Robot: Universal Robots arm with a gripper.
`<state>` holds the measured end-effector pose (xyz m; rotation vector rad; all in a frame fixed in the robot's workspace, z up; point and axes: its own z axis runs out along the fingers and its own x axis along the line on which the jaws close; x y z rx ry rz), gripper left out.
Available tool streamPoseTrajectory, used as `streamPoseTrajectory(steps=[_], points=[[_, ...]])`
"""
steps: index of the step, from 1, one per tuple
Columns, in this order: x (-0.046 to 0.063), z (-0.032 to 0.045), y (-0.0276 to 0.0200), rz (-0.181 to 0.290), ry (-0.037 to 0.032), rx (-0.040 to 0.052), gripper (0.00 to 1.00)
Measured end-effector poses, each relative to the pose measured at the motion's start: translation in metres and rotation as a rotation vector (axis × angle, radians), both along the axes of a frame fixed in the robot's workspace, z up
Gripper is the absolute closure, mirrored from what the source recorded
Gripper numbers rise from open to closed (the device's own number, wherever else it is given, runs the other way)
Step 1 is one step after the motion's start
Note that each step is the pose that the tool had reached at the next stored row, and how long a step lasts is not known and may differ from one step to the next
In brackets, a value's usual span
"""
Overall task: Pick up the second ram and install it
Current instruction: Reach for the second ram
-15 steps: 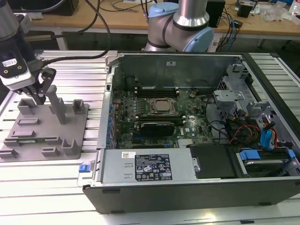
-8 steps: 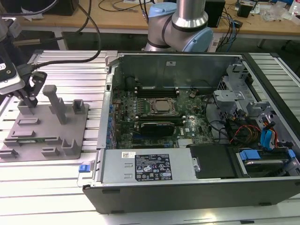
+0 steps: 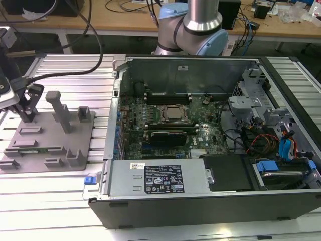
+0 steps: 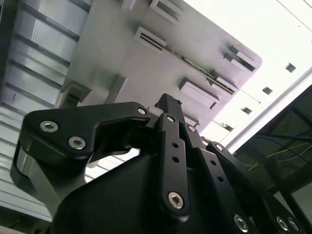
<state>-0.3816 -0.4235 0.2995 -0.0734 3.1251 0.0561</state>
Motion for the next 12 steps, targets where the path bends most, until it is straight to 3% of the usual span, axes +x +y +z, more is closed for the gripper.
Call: streamPoseTrajectory(steps=[7,12], points=[[-0.006,-0.0040,-0.0106,0.007,0.0006,0.0000,0.92],[-0.007,-0.0060,-0.0134,0.009,0.0017,0.0000,0.92]])
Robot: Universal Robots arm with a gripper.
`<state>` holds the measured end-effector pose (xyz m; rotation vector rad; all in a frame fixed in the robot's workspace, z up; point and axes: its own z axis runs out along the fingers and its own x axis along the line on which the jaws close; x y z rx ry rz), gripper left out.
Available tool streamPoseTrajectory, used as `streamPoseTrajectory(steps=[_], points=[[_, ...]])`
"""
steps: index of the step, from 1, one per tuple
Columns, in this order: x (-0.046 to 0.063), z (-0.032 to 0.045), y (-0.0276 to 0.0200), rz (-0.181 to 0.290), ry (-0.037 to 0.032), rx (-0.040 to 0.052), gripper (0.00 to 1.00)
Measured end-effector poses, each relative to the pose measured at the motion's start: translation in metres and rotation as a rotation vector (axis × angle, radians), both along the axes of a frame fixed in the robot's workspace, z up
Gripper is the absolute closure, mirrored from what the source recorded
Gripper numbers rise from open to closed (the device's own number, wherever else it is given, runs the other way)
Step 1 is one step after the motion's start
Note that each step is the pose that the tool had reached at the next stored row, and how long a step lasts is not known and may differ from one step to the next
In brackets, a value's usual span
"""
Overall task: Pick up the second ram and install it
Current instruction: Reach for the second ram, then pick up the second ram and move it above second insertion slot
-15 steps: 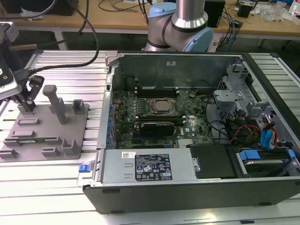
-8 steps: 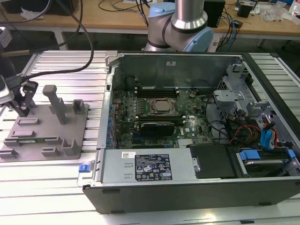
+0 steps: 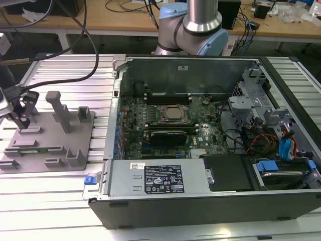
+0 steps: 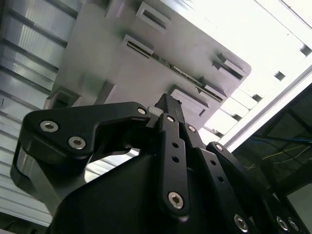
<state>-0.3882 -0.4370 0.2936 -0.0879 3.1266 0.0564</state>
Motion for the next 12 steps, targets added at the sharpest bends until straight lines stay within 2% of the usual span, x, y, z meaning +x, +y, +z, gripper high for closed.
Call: streamPoseTrajectory(steps=[12], points=[[0.0000,0.0000,0.0000,0.001,0.0000,0.0000,0.92]])
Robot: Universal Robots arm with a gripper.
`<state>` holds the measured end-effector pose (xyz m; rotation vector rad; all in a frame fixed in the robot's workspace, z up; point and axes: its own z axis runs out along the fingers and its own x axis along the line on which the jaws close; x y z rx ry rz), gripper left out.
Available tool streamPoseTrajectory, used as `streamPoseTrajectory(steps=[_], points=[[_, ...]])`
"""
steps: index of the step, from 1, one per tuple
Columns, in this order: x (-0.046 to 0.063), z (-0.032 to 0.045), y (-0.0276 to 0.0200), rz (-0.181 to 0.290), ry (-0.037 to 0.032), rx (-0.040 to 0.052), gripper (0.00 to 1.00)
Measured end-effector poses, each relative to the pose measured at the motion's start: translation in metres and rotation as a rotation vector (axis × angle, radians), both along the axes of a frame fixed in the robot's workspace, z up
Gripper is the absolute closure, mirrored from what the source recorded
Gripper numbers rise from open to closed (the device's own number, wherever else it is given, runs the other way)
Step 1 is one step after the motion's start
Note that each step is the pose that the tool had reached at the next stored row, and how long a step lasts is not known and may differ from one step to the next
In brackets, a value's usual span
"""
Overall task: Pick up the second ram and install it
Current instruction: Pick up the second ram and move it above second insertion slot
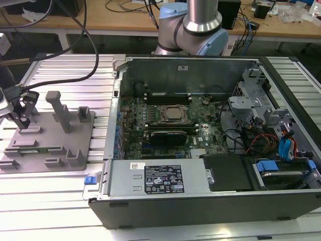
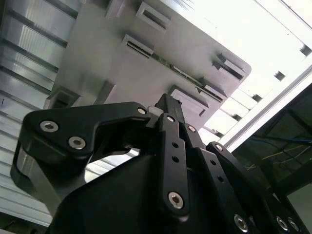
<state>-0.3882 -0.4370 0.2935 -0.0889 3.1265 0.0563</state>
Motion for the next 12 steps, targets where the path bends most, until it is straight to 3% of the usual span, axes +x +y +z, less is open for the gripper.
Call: streamPoseTrajectory(steps=[9,12], points=[[0.0000,-0.0001,0.0000,0.200,0.0000,0.0000,0.92],[0.0000,-0.0004,0.0000,0.339,0.0000,-0.0001,0.92]])
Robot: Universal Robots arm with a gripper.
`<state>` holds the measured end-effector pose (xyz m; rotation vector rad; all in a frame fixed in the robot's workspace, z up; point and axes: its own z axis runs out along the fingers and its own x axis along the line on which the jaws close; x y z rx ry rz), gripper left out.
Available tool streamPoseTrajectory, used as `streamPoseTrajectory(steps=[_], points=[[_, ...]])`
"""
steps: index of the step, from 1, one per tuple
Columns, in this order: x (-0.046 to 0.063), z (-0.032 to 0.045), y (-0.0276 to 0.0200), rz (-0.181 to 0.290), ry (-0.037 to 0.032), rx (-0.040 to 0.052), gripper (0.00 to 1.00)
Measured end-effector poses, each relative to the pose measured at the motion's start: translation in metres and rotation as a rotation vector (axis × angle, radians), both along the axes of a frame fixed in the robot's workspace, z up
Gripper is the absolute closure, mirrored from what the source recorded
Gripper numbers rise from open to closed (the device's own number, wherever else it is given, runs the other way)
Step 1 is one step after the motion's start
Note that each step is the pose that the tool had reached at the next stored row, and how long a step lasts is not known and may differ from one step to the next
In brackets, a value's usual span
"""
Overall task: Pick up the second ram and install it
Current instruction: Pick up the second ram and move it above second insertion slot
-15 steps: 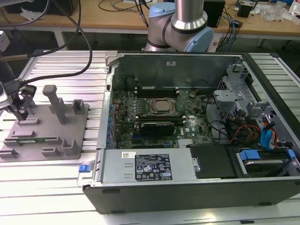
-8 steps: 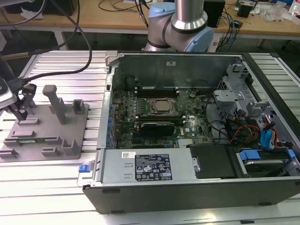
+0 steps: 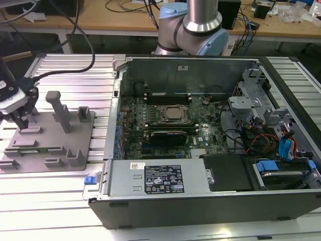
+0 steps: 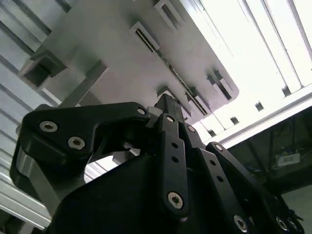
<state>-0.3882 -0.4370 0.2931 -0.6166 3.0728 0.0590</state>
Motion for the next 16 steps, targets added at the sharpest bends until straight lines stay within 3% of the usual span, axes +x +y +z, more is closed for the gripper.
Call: streamPoseTrajectory(steps=[4,16], points=[[0.0000,-0.0009,0.0000,0.187,0.0000,-0.0012,0.92],[0.0000,-0.0034,0.0000,0.467,0.0008,-0.0084,0.92]])
